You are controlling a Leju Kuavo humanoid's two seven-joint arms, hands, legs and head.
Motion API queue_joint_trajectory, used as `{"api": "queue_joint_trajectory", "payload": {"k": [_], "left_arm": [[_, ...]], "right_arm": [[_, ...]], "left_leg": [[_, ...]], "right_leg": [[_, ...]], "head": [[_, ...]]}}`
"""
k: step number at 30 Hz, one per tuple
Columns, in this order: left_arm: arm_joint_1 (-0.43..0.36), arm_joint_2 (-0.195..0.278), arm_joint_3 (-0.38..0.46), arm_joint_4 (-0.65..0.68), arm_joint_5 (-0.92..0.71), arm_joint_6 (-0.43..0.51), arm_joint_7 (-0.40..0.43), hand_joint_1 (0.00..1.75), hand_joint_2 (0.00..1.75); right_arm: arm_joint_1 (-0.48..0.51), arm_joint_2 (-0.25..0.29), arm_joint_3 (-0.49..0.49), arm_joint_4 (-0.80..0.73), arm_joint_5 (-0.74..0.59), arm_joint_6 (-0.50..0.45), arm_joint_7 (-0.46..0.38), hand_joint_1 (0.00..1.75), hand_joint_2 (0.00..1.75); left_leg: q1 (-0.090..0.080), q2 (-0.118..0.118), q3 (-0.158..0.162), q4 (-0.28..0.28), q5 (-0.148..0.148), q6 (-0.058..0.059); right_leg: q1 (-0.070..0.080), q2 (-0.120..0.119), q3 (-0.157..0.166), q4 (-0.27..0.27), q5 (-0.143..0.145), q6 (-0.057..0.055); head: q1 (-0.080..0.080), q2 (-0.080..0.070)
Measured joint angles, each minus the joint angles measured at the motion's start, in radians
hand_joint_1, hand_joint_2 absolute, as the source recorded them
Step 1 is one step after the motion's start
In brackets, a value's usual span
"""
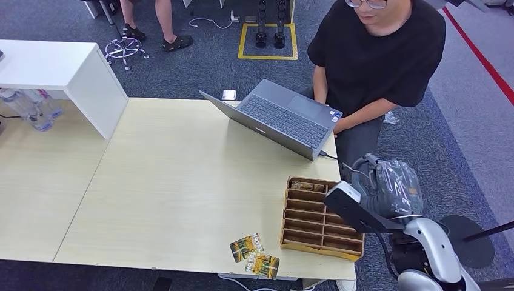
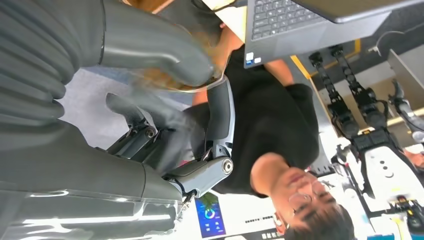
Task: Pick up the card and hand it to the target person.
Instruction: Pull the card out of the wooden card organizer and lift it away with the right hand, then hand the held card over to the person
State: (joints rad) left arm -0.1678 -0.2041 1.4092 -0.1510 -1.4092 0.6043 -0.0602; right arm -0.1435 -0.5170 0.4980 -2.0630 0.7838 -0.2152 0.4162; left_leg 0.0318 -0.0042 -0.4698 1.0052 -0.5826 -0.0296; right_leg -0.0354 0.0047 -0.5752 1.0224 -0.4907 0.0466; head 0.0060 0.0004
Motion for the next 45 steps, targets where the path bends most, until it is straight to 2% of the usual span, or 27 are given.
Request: {"api": "queue_joint_trajectory", "payload": {"k": [7,11,22,26,28,41,45], "left_arm": [[0.000,0.000,0.000,0.000,-0.004,-0.002,-0.002,0.00,0.00],[0.000,0.000,0.000,0.000,-0.021,-0.009,-0.005,0.00,0.00],[0.000,0.000,-0.017,0.000,-0.052,-0.025,-0.010,0.00,0.00],[0.000,0.000,-0.034,0.000,-0.065,-0.031,-0.021,0.00,0.00],[0.000,0.000,-0.040,0.000,-0.068,-0.031,-0.021,0.00,0.00],[0.000,0.000,-0.049,0.000,-0.072,-0.031,-0.021,0.00,0.00],[0.000,0.000,-0.056,0.000,-0.078,-0.035,-0.020,0.00,0.00]], "right_arm": [[-0.014,-0.008,-0.021,-0.030,-0.019,0.002,0.001,1.59,1.75],[-0.046,-0.010,-0.048,-0.030,-0.038,0.002,-0.005,1.53,1.75],[-0.111,-0.014,-0.113,0.049,-0.060,-0.043,-0.029,1.55,1.75],[-0.119,-0.002,-0.166,0.177,-0.152,-0.180,-0.058,1.61,1.75],[-0.118,0.003,-0.179,0.217,-0.163,-0.214,-0.064,1.61,1.75],[-0.116,0.033,-0.211,0.326,-0.172,-0.237,-0.073,1.60,1.75],[-0.114,0.043,-0.223,0.358,-0.143,-0.282,-0.056,1.60,1.75]], "left_leg": [[0.000,0.000,0.000,0.000,0.000,0.000],[0.000,0.000,0.000,0.000,0.000,0.000],[0.000,0.000,-0.001,0.000,0.000,0.000],[0.000,0.000,-0.001,0.000,0.000,0.000],[0.000,0.000,-0.001,0.000,0.000,0.000],[0.000,0.000,-0.001,0.000,0.000,0.000],[0.000,0.000,0.000,0.000,0.000,0.000]], "right_leg": [[0.000,0.000,0.000,0.000,0.000,0.000],[0.000,0.000,0.000,0.000,0.000,0.000],[0.000,-0.001,0.000,0.000,0.000,0.000],[0.000,-0.001,0.000,0.000,0.000,0.000],[0.000,-0.001,0.000,0.000,0.000,0.000],[0.000,-0.001,0.000,0.000,0.000,0.000],[0.000,-0.001,0.000,0.000,0.000,0.000]], "head": [[0.000,0.000],[0.000,0.000],[0.000,0.000],[0.000,0.000],[0.000,0.000],[0.000,0.000],[0.000,0.000]]}}
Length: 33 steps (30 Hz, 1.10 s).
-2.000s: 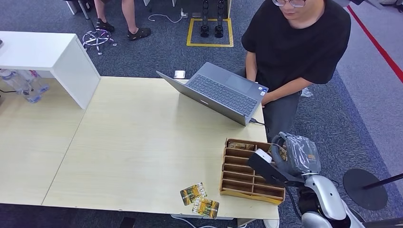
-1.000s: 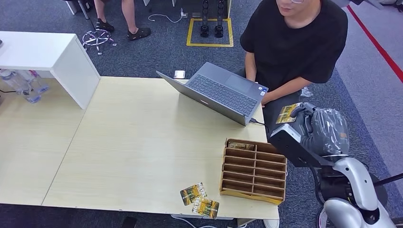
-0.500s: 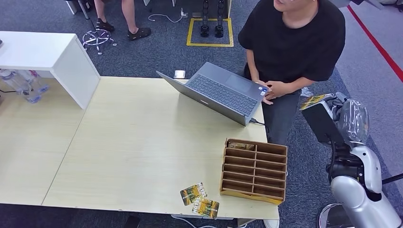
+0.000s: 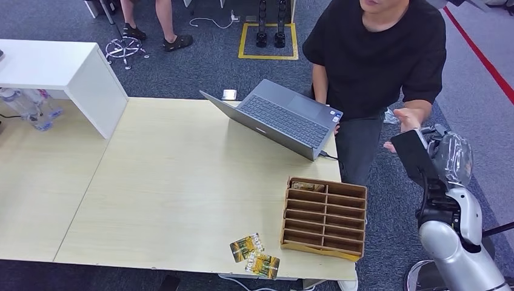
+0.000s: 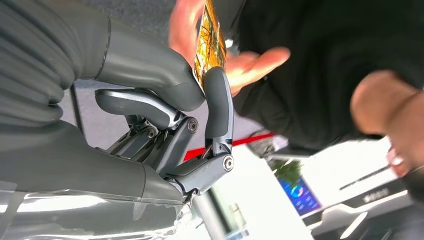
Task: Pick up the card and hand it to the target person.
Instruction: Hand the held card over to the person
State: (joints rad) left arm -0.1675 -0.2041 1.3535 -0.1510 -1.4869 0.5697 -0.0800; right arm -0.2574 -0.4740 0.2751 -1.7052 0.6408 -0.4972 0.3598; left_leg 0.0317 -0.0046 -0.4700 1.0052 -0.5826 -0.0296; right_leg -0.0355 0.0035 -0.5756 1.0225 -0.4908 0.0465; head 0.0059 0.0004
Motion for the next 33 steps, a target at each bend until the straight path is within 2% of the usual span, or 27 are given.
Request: {"api": "queue_joint_trajectory", "payload": {"k": [7,16,17,20,21,33], "left_arm": [[0.000,0.000,-0.009,0.000,-0.003,-0.007,0.003,0.00,0.00],[0.000,0.000,-0.012,0.000,-0.005,-0.009,0.008,0.00,0.00],[0.000,0.000,-0.012,0.000,-0.005,-0.009,0.009,0.00,0.00],[0.000,0.000,-0.014,0.000,-0.006,-0.009,0.012,0.00,0.00],[0.000,0.000,-0.014,0.000,-0.006,-0.009,0.012,0.00,0.00],[0.000,0.000,-0.017,0.000,-0.006,-0.010,0.010,0.00,0.00]], "right_arm": [[0.022,0.017,-0.024,0.093,0.062,-0.091,-0.007,1.57,1.75],[0.050,0.027,-0.032,0.169,0.120,-0.100,0.004,1.50,1.75],[0.053,0.027,-0.033,0.171,0.131,-0.097,0.009,1.39,1.75],[0.060,0.027,-0.041,0.178,0.147,-0.087,0.017,0.30,1.75],[0.063,0.027,-0.043,0.180,0.150,-0.084,0.018,0.03,1.75],[0.078,0.027,-0.047,0.201,0.173,-0.036,0.029,0.00,1.75]], "left_leg": [[0.000,0.000,0.000,0.000,0.000,0.000],[0.000,0.000,0.000,0.000,0.000,0.000],[0.000,0.000,0.000,0.000,0.000,0.000],[0.000,0.000,0.000,0.000,0.000,0.000],[0.000,0.000,0.000,0.000,0.000,0.000],[0.000,0.000,0.000,0.000,0.000,0.000]], "right_leg": [[0.000,0.000,0.000,0.000,0.000,0.000],[0.000,0.000,-0.001,0.000,0.000,0.000],[0.000,0.000,-0.001,0.000,0.000,0.000],[0.000,0.000,-0.001,0.000,0.000,0.000],[0.000,0.000,-0.001,0.000,0.000,0.000],[0.000,0.001,-0.001,0.000,0.000,0.000]], "head": [[0.000,0.000],[0.000,0.000],[0.000,0.000],[0.000,0.000],[0.000,0.000],[0.000,0.000]]}}
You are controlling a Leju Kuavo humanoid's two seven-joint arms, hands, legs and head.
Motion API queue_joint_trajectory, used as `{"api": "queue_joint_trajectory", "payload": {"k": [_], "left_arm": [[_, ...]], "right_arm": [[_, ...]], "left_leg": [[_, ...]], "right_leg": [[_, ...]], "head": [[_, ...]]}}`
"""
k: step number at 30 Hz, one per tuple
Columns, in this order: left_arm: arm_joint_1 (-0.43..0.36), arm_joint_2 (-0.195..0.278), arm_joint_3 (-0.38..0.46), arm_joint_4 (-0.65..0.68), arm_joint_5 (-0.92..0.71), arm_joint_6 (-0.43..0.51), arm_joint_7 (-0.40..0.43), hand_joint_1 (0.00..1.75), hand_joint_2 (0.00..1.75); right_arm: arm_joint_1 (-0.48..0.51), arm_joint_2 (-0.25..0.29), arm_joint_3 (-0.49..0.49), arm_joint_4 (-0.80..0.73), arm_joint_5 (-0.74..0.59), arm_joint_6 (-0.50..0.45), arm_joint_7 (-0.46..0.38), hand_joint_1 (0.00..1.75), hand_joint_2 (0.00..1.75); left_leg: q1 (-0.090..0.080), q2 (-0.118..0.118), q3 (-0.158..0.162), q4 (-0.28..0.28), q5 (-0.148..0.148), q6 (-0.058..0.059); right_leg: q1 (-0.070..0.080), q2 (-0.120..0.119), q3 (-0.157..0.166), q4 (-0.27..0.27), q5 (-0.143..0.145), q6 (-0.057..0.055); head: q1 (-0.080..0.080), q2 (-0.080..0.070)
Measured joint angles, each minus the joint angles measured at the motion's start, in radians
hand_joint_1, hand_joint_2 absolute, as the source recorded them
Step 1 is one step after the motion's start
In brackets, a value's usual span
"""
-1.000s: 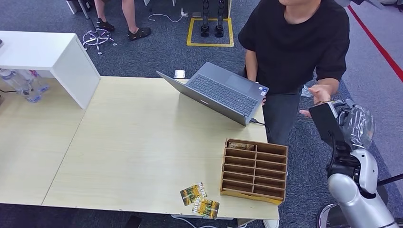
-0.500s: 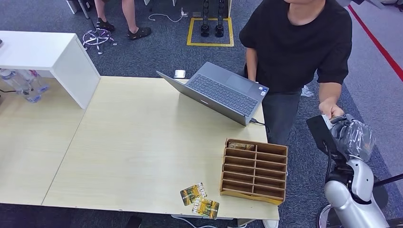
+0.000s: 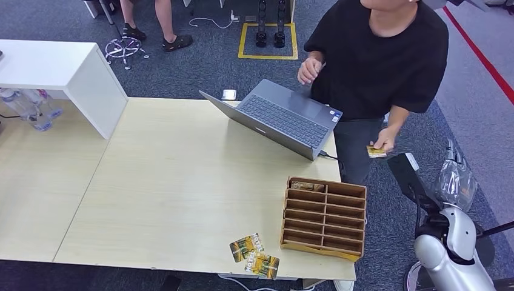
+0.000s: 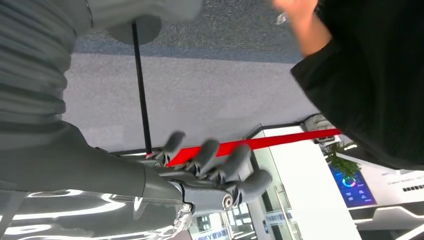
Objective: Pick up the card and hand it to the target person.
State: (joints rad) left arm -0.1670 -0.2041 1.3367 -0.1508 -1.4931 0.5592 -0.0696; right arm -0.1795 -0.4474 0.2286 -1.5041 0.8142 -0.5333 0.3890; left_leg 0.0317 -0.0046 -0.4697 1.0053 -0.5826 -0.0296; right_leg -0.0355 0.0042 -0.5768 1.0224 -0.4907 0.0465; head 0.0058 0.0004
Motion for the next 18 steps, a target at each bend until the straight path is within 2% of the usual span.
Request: {"api": "queue_joint_trajectory", "payload": {"k": [8,15,17,18], "left_arm": [[0.000,0.000,0.000,0.000,0.001,-0.004,-0.005,0.00,0.00],[0.002,0.000,0.000,0.000,0.008,-0.001,-0.002,0.00,0.00],[0.002,0.000,0.000,0.000,0.014,0.001,0.001,0.00,0.00],[0.003,0.000,0.000,0.000,0.016,0.001,0.002,0.00,0.00]], "right_arm": [[0.018,-0.003,-0.009,-0.002,0.022,0.000,0.010,0.00,1.75],[0.076,-0.006,-0.047,-0.059,0.080,-0.032,0.034,0.00,1.75],[0.104,-0.006,-0.065,-0.083,0.098,-0.049,0.043,0.00,0.87],[0.111,-0.006,-0.070,-0.089,0.103,-0.054,0.046,0.00,0.58]], "left_leg": [[0.000,0.000,0.000,0.000,0.000,0.000],[0.000,0.000,0.000,0.000,0.000,0.000],[0.000,0.000,0.000,0.000,0.000,0.000],[0.000,0.000,0.000,0.000,0.000,0.000]], "right_leg": [[0.000,0.000,0.000,0.000,0.000,0.000],[0.000,0.000,0.000,0.000,0.000,0.000],[0.000,0.000,0.000,0.000,0.000,0.000],[0.000,-0.001,0.000,0.000,0.000,0.000]], "head": [[0.000,0.000],[0.000,0.000],[0.000,0.000],[0.000,0.000]]}}
